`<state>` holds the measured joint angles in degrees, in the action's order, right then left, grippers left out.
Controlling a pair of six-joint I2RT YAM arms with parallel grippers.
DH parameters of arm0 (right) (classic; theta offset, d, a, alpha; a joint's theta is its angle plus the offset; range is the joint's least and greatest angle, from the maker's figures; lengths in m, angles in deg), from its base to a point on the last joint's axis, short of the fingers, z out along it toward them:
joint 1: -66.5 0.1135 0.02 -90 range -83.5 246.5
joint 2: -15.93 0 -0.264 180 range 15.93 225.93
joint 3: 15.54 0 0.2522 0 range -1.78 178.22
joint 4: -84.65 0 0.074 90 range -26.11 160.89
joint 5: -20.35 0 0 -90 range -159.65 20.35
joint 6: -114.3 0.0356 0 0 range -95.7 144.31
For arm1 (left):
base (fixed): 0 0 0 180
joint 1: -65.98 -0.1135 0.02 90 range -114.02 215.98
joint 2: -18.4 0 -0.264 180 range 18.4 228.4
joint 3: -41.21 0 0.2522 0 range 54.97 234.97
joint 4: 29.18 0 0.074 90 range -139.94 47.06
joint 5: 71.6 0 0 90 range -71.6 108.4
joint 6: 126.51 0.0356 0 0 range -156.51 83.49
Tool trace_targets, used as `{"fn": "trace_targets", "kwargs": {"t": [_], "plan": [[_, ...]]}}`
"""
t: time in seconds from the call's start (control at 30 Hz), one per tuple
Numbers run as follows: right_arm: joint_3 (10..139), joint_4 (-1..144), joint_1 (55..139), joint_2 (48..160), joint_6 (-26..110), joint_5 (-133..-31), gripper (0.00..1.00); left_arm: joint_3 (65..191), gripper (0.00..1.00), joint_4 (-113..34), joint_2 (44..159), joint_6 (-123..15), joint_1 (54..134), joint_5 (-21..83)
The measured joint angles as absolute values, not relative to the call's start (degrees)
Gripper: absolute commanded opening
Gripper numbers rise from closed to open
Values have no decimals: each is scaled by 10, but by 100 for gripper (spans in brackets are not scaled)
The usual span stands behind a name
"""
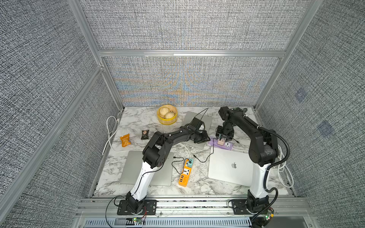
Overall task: Unplug the laptop charger
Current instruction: Remove the plug from the socket.
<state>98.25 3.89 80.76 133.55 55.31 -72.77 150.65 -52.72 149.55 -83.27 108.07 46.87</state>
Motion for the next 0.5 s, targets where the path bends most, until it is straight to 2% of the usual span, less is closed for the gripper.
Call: {"fn": "trace_targets", "kwargs": {"t": [0.5], "plan": [[982,38,816,1347,541,-716,51,1520,28,-526,1511,-829,1092,460]]}}
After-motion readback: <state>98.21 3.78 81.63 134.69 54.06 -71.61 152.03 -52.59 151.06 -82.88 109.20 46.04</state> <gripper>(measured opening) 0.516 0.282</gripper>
